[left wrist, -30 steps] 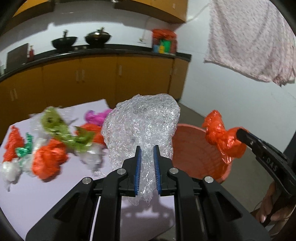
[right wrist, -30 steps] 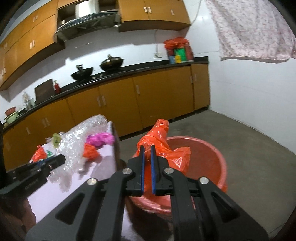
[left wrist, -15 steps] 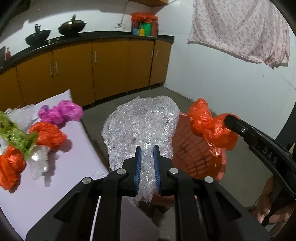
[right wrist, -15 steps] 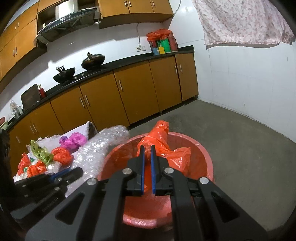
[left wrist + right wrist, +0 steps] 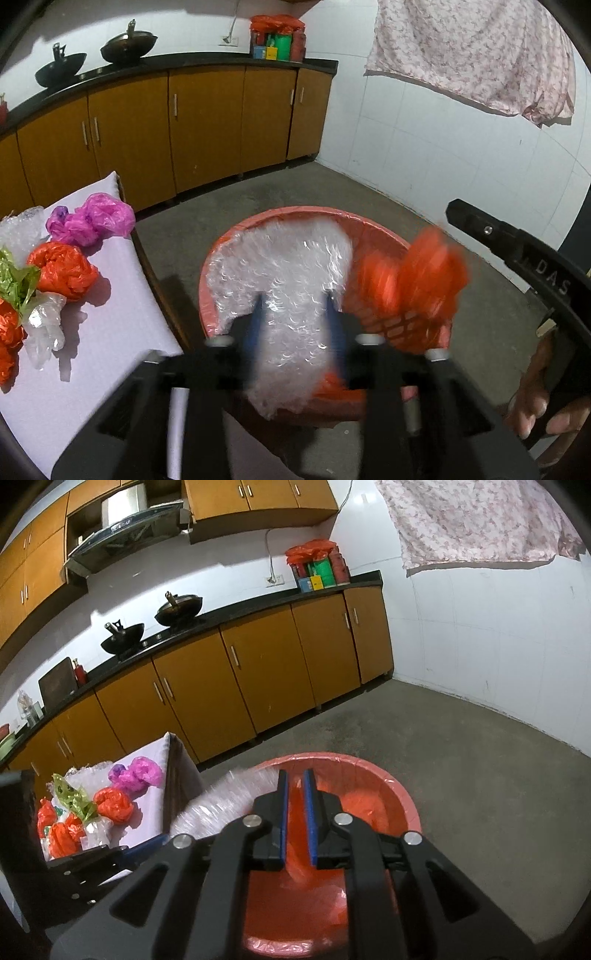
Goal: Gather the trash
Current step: 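Carry both bags to the orange basket and open both tools to drop them, then return both tools to the table toward the white and yellow-green bags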
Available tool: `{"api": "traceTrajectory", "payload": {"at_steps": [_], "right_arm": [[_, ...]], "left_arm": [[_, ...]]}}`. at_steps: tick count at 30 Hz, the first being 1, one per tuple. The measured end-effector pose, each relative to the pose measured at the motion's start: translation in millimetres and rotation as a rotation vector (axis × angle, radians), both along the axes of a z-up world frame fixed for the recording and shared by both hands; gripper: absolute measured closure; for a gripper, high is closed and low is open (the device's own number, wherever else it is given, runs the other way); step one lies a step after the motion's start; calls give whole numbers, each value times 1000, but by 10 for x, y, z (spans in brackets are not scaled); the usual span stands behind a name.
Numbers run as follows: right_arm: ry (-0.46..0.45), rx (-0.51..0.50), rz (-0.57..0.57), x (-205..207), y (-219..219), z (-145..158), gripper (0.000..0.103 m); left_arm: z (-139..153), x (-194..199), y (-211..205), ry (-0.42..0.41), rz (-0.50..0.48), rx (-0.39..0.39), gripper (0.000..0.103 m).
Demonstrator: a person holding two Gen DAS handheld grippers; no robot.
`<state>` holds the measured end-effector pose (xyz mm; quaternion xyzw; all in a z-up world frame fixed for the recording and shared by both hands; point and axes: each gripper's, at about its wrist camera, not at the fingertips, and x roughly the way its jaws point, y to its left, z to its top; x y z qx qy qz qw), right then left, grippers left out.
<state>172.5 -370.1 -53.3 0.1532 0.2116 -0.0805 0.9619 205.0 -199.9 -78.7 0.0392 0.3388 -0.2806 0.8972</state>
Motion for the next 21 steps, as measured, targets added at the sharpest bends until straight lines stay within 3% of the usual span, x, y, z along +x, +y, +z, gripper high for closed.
{"api": "traceTrajectory", "payload": {"at_steps": [5,7,9,12,15,21], "right_arm": [[-7,-1,-21,-75,-24,20,69],[-12,-14,-40,-119,-15,33,57],[-22,-30,-55,-167,13,47,40],[-29,-43,-52,-194,73,78,23],[-28,-58,-29,-186,216,87,13],[-13,-58,75,-102,652,36,10]], "left_arm": [[10,19,113,0,41,-10,39],[26,41,199,3,71,-14,35],[39,36,310,-3,107,-16,27],[71,0,541,-23,190,-9,15],[98,-45,816,-43,267,-1,10],[82,-157,1436,-79,417,65,8]]}}
